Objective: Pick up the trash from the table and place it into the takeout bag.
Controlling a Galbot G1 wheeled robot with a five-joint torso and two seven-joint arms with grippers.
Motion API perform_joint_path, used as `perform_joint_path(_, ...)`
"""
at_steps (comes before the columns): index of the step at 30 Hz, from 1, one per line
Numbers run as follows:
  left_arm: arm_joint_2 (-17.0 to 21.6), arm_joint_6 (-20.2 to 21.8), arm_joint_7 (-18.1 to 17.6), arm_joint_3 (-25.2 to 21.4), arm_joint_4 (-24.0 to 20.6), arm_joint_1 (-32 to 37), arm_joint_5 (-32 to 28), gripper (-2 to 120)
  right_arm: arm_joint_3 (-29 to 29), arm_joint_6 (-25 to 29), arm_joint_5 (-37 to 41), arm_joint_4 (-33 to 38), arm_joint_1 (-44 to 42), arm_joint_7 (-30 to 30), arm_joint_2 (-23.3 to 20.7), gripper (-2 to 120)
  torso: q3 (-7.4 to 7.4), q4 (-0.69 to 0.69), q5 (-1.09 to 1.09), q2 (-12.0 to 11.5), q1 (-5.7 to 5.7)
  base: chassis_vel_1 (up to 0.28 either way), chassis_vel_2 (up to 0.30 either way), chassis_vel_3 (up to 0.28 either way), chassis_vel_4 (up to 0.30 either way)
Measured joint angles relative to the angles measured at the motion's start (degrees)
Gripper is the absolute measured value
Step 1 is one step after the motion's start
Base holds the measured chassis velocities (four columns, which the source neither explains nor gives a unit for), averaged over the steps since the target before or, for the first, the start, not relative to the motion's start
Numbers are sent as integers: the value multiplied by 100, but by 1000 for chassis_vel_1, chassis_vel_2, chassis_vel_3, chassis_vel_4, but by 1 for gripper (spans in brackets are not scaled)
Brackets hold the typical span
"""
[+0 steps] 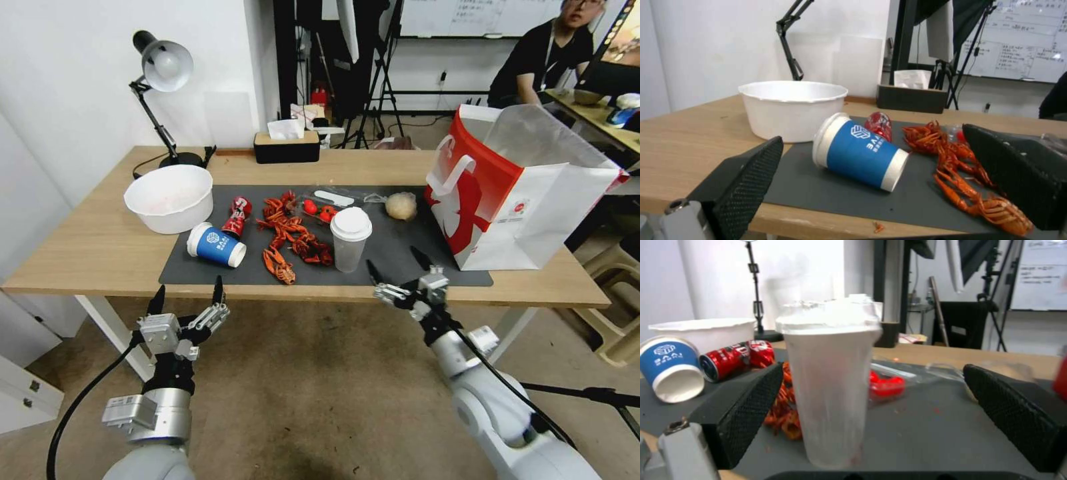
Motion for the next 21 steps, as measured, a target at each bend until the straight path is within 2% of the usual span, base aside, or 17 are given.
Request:
perform_joint_path(11, -79, -14, -35, -71, -49, 75, 3, 100, -516, -214, 251, -480, 870, -17, -24, 100, 0, -1, 0, 0, 0, 0, 0, 0, 0)
perform_joint_path(15, -96, -23, -47, -80, -55, 97, 12, 100, -617, -433, 325, -564, 1060, -19, -35, 100, 0, 0, 0, 0, 0, 0, 0, 0, 0)
perform_joint_path(18, -107, -44, -63, -115, -44, 129, 23, 100, -660, -938, 416, -613, 1233, 43, -34, 100, 0, 0, 0, 0, 0, 0, 0, 0, 0)
perform_joint_path(21, -109, -49, -81, -124, -42, 137, 27, 100, -682, -1064, 479, -624, 1252, 42, -33, 100, 0, -1, 0, 0, 0, 0, 0, 0, 0)
